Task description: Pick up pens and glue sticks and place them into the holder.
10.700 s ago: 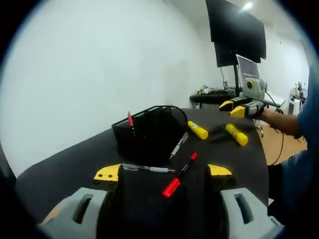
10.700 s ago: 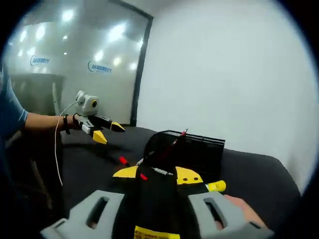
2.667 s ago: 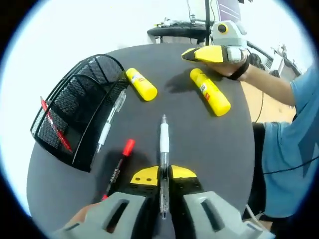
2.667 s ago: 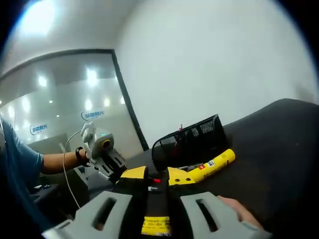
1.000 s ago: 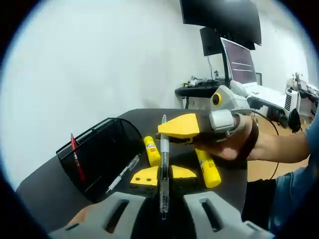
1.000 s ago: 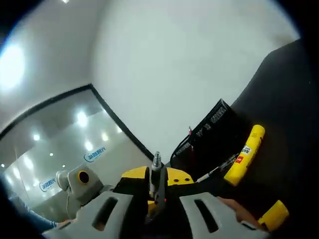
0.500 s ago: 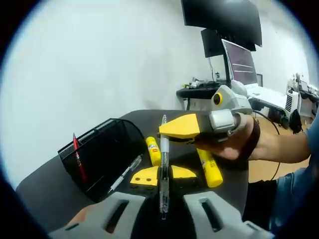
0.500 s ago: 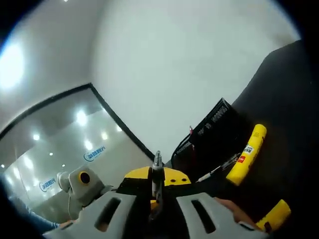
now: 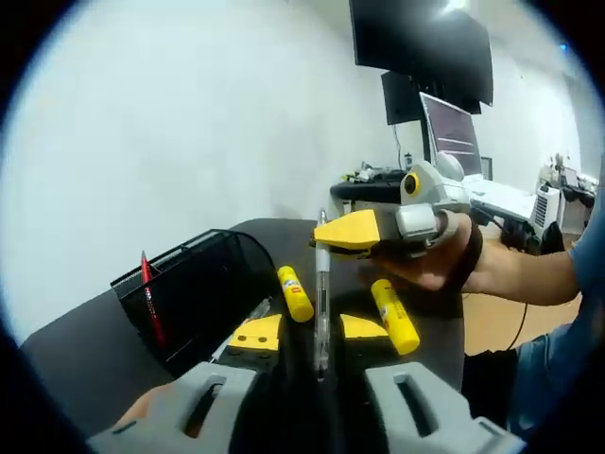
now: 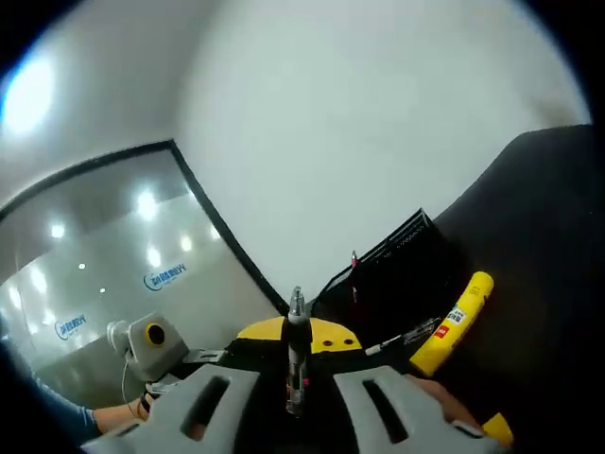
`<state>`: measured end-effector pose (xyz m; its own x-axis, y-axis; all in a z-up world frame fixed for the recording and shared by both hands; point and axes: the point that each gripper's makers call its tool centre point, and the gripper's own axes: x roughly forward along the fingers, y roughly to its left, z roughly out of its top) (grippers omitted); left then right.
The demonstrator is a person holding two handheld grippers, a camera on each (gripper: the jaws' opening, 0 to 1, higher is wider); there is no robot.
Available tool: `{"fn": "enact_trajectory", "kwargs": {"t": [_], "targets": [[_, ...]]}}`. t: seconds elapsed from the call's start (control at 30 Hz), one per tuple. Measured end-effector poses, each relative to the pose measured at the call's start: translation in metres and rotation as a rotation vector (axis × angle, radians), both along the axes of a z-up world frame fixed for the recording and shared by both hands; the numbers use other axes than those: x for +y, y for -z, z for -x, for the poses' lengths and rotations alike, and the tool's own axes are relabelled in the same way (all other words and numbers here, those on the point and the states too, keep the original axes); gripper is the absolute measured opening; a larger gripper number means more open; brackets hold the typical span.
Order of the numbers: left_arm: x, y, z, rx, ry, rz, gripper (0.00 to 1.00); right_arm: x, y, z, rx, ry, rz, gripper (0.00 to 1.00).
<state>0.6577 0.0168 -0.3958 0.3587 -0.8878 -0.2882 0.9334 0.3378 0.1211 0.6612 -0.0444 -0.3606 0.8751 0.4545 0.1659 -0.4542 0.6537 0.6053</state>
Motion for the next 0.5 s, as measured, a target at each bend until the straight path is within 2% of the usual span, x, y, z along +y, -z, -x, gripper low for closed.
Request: {"fn": "enact_trajectory", "kwargs": {"t": [0.07,0.2,0.37,0.5], "targets": [[0.006,-0.002,-0.003,-0.004,-0.007,0.039,0.24,-0.001,-0.003,0.000,-0.007,0.005,0.032,0.04],[0.017,0.002,-0.009,0.005,-0.042,0.064,0.26,-0.002,-0.008,-0.001,-0.018,0.009,0.111,0.05],[0.028,0.006,-0.009,0.006,-0.050,0.093,0.38,-0.002,-0.021,-0.002,-0.050,0.020,0.194,0.05],[0.037,0.011,-0.008,0.007,-0.055,0.121,0.38,-0.007,-0.030,-0.008,-0.066,0.026,0.248,0.05]]}}
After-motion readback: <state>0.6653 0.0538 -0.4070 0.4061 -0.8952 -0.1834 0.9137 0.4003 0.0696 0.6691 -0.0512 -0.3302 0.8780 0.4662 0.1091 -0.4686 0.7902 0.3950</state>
